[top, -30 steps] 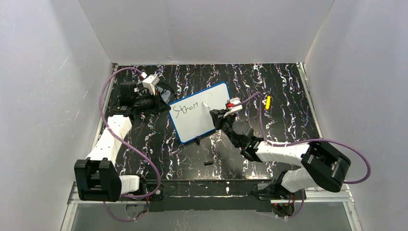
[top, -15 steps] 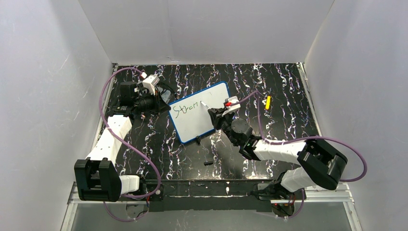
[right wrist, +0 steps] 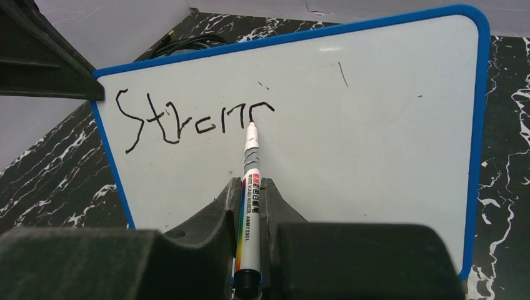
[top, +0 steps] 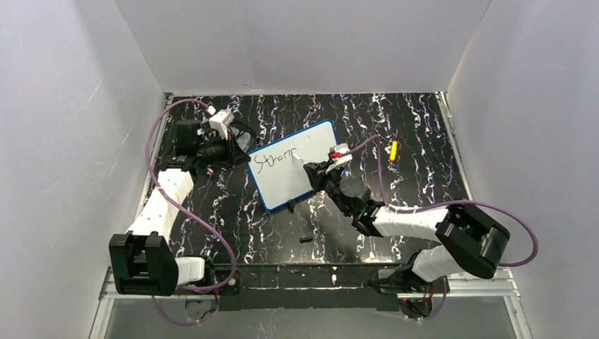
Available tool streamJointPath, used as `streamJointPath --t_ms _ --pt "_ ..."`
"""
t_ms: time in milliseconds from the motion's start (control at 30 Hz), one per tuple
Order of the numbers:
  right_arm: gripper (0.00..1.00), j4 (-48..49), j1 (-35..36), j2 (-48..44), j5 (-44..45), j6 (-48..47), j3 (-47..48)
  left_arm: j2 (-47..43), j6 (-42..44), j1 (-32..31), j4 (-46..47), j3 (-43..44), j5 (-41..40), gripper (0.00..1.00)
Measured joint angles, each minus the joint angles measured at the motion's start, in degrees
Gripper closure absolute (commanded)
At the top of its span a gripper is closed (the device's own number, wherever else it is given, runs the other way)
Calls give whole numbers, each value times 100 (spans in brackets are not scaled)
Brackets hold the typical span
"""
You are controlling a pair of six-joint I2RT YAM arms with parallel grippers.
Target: Write a sentence on the whiteboard
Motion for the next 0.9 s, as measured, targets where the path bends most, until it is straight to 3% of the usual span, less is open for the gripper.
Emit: streamJointPath --t_ms 900 --pt "99 -7 0 -28 286 -234 105 0 0 -2 -2 0 20 100"
